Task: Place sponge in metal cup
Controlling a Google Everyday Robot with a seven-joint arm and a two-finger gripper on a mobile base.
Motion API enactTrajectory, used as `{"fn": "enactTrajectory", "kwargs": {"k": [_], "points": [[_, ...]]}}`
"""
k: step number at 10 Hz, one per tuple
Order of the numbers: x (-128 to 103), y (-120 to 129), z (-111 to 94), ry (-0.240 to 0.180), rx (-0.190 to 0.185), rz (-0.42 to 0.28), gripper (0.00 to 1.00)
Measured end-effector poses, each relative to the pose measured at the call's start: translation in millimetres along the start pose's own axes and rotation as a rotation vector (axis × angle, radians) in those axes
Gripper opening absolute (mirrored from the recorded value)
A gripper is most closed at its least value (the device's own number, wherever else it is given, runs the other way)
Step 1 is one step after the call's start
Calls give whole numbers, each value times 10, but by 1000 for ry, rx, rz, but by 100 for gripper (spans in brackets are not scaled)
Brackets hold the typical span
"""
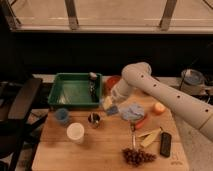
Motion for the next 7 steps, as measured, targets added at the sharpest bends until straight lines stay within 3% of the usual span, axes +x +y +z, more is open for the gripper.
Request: {"fn": "enactTrajectory", "kwargs": {"k": [4, 7], "points": [[-41, -354, 186, 22, 122, -103, 1], [-30, -488, 294, 26, 169, -148, 24]]}}
